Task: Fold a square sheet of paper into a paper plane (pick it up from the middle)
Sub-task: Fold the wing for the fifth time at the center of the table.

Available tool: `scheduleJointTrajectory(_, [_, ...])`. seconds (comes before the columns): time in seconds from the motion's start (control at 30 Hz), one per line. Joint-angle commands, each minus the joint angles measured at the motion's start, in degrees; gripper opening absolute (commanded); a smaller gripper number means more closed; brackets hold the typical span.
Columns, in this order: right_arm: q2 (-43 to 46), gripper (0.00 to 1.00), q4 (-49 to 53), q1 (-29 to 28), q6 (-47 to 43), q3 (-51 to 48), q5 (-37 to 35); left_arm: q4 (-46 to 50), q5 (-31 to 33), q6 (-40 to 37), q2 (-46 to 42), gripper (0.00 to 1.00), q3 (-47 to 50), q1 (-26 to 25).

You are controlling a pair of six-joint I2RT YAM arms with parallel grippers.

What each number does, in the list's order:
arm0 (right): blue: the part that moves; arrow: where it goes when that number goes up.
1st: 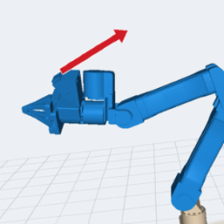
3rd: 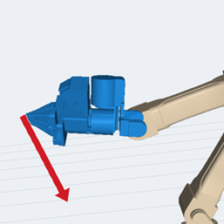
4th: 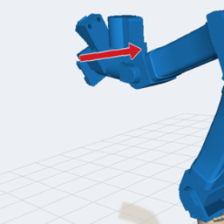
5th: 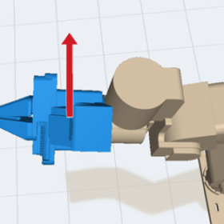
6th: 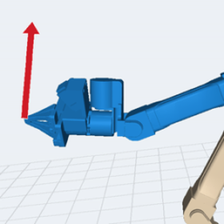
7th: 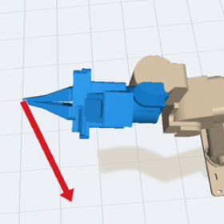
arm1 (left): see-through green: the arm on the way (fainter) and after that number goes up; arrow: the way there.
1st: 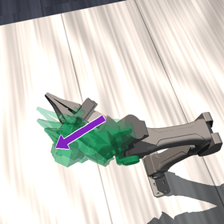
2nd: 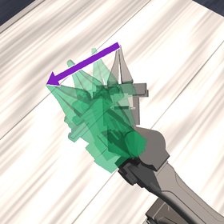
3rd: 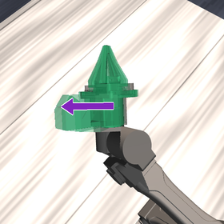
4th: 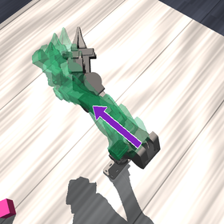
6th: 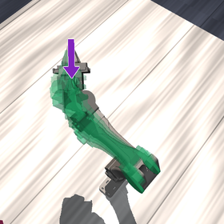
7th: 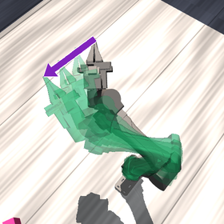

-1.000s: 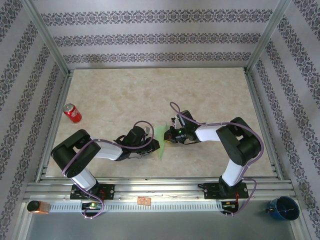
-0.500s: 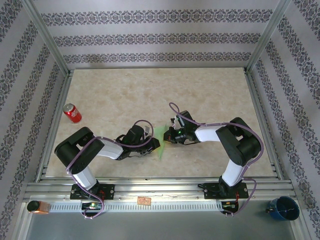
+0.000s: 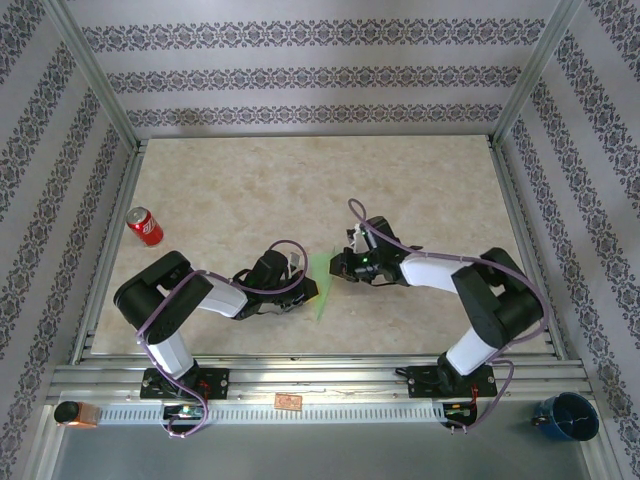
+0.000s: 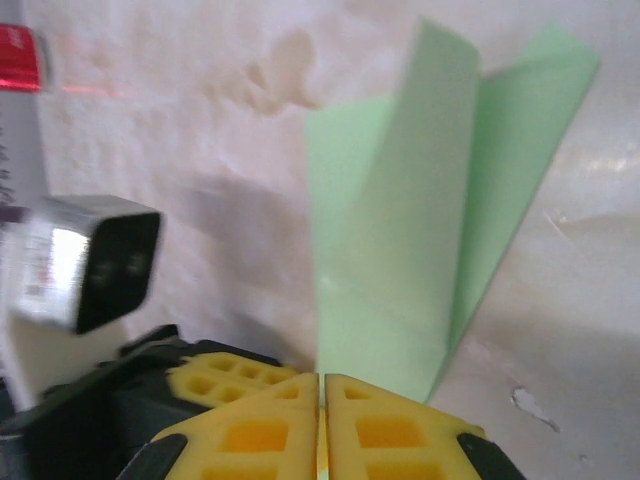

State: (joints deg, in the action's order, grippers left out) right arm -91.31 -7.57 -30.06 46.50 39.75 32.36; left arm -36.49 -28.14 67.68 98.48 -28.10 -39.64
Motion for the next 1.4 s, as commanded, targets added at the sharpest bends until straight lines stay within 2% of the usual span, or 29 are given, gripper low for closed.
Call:
scheduleJointTrajectory(0.0, [3.94, 0.13, 0.81, 1.86, -0.65, -1.81, 0.13, 8.39, 2.73, -4.49, 1.67, 0.0, 0.35, 0.09])
scheduleJointTrajectory(0.27, [2.4, 0.1, 0.1, 1.19, -2.81, -1.86, 2.96, 10.3, 3.49, -6.13, -0.48, 0.0, 2.3, 0.17])
scheduleJointTrajectory(0.4, [-0.9, 0.07, 0.72, -1.01, -4.72, 0.77, 4.03, 10.85, 2.75, -6.33, -0.31, 0.0, 2.21, 0.26])
scheduleJointTrajectory(0.67, [-8.18, 0.05, 1.64, -1.04, -7.36, 5.21, 4.67, 11.86, 2.18, -6.71, -0.65, 0.0, 2.63, 0.26])
scheduleJointTrajectory(1.37, [-17.34, 0.05, 2.72, 6.1, -9.32, 12.03, 4.11, 15.88, 2.05, -8.9, -0.65, 0.0, 2.19, 0.44])
